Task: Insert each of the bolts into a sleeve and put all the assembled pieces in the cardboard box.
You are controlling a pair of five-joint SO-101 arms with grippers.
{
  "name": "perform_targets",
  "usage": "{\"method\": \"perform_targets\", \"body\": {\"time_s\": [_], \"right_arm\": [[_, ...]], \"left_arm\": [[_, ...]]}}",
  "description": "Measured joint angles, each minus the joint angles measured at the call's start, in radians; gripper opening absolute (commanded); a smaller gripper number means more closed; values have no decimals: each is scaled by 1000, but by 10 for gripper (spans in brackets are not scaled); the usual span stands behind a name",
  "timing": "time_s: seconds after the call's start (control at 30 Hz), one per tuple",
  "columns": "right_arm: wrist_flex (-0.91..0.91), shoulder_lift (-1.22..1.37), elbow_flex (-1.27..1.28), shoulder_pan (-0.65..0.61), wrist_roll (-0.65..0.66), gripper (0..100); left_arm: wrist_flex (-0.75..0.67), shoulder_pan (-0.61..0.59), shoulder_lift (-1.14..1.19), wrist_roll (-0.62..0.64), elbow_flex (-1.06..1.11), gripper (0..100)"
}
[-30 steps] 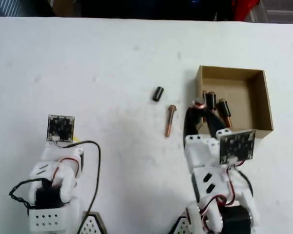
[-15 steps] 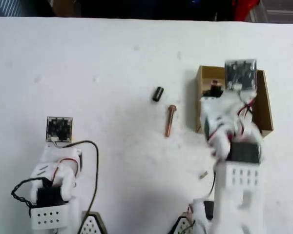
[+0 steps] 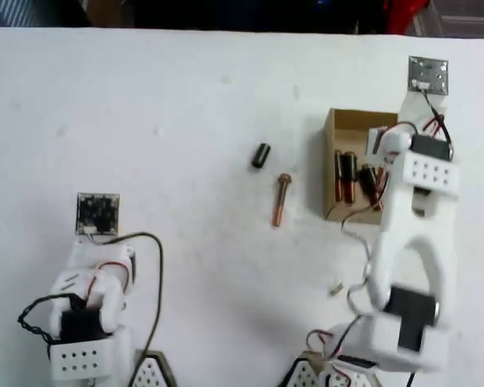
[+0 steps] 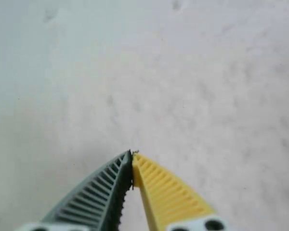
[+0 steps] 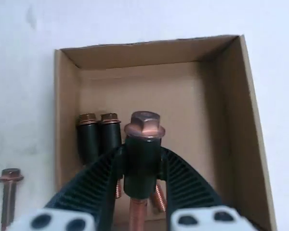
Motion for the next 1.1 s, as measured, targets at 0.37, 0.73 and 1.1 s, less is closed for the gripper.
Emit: {"method": "perform_targets", "body": {"time_s": [0.37,0.73,1.1], "right_arm": [[0,419,-261,23,0,19],[29,517,-336,25,92,172],[167,397,-341,-15,146,199]], "left_arm": [[0,0,0,0,0,22],[0,-2,0,0,0,22],[0,-2,0,0,0,22]]}}
